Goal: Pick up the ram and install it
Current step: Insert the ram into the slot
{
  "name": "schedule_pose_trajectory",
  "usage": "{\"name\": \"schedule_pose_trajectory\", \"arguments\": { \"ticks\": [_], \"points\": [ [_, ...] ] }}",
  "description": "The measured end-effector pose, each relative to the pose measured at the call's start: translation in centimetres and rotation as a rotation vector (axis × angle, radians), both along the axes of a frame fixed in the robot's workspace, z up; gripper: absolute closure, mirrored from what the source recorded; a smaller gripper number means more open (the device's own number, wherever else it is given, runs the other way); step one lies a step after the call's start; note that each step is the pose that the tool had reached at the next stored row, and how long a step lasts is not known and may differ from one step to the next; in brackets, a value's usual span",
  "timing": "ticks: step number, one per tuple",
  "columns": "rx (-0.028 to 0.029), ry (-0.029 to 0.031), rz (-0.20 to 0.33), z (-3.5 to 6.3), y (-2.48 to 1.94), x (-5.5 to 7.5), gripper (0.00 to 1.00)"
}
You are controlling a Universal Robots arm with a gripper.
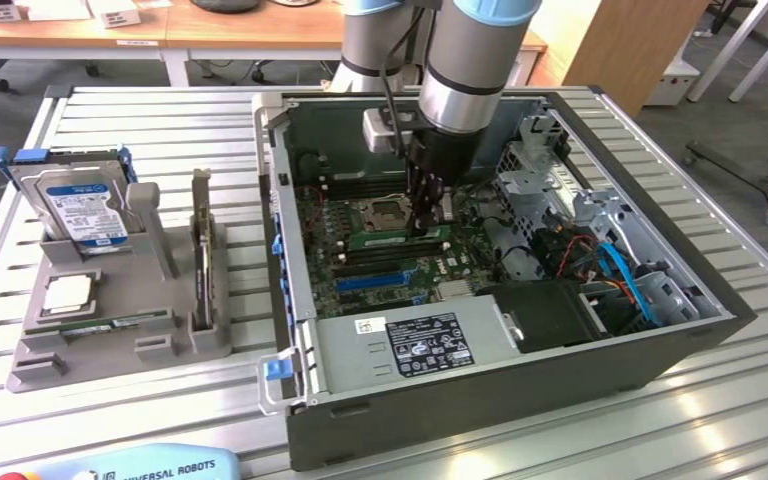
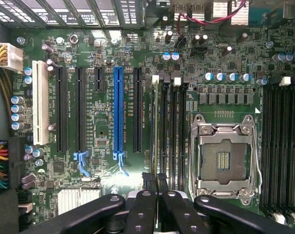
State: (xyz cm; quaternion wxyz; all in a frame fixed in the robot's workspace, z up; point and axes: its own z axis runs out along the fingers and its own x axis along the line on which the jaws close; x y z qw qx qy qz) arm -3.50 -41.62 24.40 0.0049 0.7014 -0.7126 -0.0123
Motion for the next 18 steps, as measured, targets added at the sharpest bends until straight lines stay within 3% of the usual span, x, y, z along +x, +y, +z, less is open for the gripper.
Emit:
{"name": "schedule_pose_trajectory", "arguments": {
  "ticks": [18],
  "points": [
    [0.0000, -0.0016, 0.000, -0.73, 0.04, 0.00, 0.89]
  ]
}}
